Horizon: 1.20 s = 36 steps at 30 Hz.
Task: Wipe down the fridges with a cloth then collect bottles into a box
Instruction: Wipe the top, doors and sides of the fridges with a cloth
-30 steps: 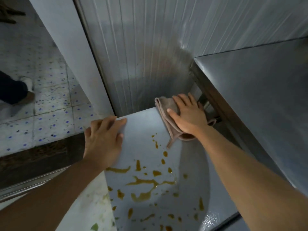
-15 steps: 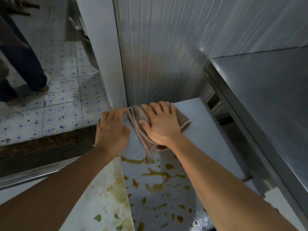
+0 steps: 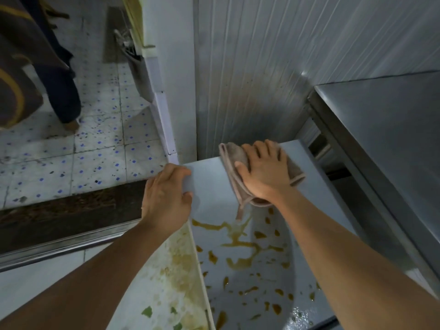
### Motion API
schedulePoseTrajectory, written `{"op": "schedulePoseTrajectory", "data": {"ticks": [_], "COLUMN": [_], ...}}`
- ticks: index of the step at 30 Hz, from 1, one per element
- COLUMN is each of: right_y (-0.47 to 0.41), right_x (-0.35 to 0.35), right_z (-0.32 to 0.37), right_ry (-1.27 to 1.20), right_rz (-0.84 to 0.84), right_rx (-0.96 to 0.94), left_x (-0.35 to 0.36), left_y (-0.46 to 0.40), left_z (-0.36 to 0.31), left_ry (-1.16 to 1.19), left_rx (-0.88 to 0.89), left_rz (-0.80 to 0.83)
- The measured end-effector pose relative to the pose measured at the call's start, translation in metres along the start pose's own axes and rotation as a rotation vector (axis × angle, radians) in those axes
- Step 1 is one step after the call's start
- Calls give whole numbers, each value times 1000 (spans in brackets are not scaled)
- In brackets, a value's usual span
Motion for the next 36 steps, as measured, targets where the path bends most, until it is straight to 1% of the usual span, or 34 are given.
{"op": "schedulePoseTrajectory", "data": {"ticks": [3,6,9,12,16,20,22,24,26,29,32,36], "right_y": [20,30,28,39,96,140,135,117,97,75,78,139], "right_x": [4,11,12,11,15,18,15,12,9,2,1,3], "right_z": [55,107,135,137,119,78,49,13,-27,-71,-78,-76], "right_ry": [1,0,45,42,-28,-57,-62,-45,-10,36,40,46], "right_rz": [-8,32,90,98,74,80,71,48,27,-2,-9,-4], "right_rx": [-102,-181,-191,-186,-268,-300,-250,-152,-37,91,173,185], "left_x": [-13,-29,-37,-42,-42,-31,-21,-8,6,22,27,31], "left_y": [1,15,28,35,36,35,35,33,31,30,31,26], "left_z": [11,27,32,28,8,-18,-30,-43,-52,-56,-57,-69], "left_ry": [160,237,217,223,210,199,213,195,107,-61,-161,-231], "left_rx": [-95,-192,-182,-177,-121,-53,-13,67,139,133,108,122], "left_rz": [-29,-103,-64,-34,-15,-14,8,56,104,132,150,123]}}
Point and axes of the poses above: each hand's wrist, its own y-axis away from the middle knuckle, its own x-axis out of the palm, z = x × y, the point moved 4 cm from there along -y, towards the middle knuckle, and after that the axes turned 9 degrees about x, right-handed, at the moved point
